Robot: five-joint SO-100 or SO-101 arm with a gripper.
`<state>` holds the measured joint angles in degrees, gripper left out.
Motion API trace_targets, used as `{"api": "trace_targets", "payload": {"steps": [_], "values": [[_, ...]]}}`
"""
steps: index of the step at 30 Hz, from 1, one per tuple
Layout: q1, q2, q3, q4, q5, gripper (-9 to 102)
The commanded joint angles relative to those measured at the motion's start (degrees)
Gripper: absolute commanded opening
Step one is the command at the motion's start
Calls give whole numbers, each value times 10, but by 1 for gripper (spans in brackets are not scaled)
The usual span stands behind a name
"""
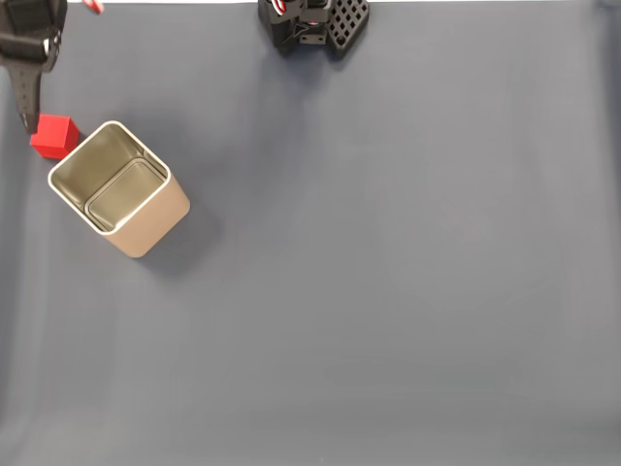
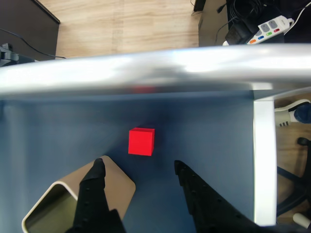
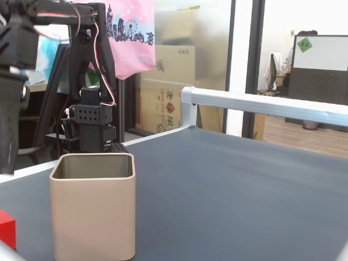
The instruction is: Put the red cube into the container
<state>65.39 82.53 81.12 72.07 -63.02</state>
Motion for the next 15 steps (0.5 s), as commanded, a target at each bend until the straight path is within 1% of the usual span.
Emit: {"api": "trace_targets", "payload": {"steps": [1, 15], "values": [[-5, -13, -45, 1, 17, 33], [-25, -140, -123, -11, 41, 33]]}}
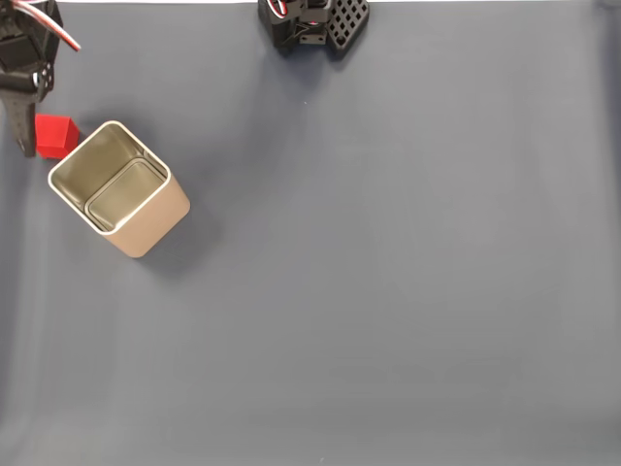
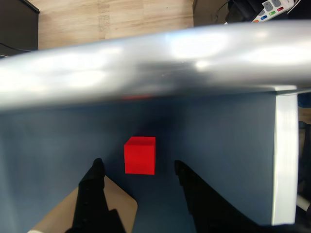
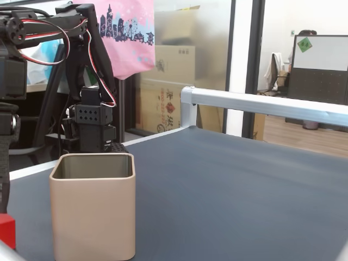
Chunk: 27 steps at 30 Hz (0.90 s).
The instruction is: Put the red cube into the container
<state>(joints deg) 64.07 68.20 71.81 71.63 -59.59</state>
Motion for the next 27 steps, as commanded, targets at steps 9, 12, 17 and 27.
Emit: {"api": "trace_targets", "payload": {"steps": [9, 12, 17, 27], "values": [[-44, -29, -38, -10, 1, 33], [-46, -35, -40, -10, -3, 32], [-41, -43, -39, -10, -20, 31], [-34, -54, -34, -10, -32, 30]]}}
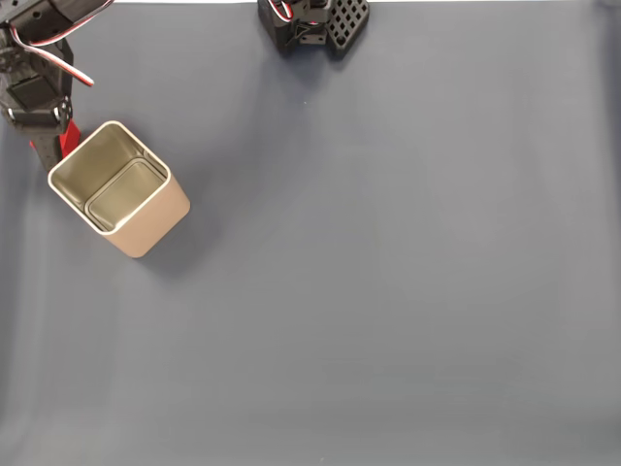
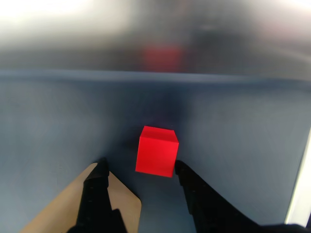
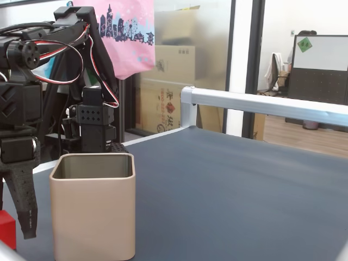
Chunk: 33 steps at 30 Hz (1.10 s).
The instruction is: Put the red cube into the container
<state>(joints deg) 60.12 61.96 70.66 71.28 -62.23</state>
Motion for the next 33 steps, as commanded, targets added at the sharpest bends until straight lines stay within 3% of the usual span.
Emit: {"api": "trace_targets", "payload": {"steps": [1, 16, 24, 33], "values": [[6, 7, -22, -6, -4, 30], [14, 5, -18, -6, -10, 19], [23, 6, -18, -6, -17, 3], [23, 17, -19, -5, -24, 0]]}}
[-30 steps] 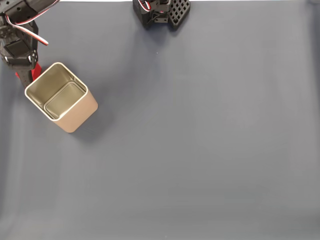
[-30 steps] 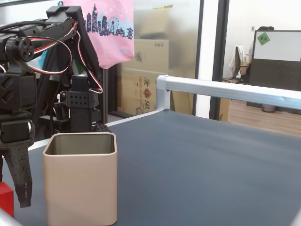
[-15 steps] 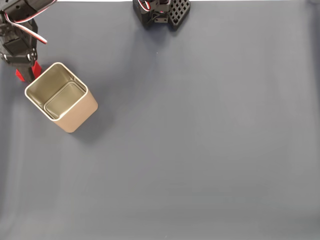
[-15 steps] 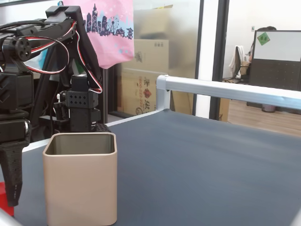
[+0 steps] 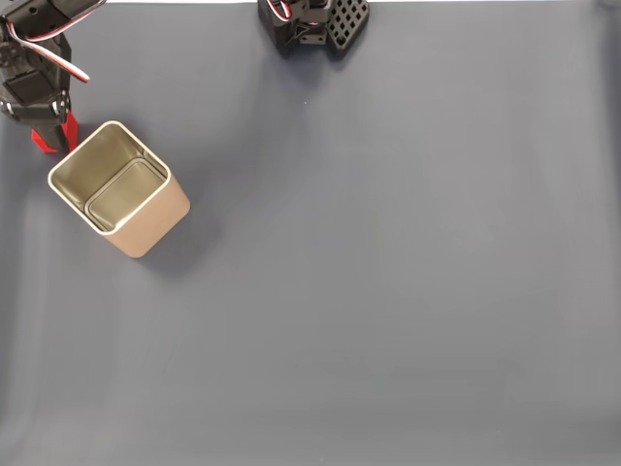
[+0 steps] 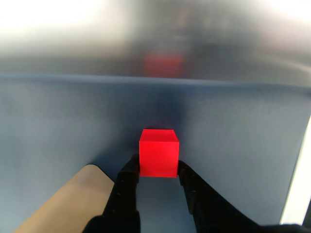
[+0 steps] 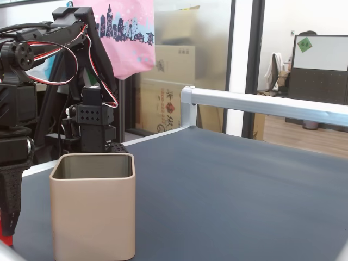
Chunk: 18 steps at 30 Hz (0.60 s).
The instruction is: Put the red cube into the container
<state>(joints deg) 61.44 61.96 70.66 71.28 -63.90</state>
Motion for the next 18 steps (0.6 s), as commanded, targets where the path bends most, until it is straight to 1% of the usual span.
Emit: {"api": "trace_targets", "payload": {"steps": [1, 5, 13, 18], "values": [[10, 22, -19, -4, -9, 0], [10, 64, -18, 18, -18, 0], [0, 182, -22, 110, -58, 0], [-16, 226, -60, 154, -69, 0]]}}
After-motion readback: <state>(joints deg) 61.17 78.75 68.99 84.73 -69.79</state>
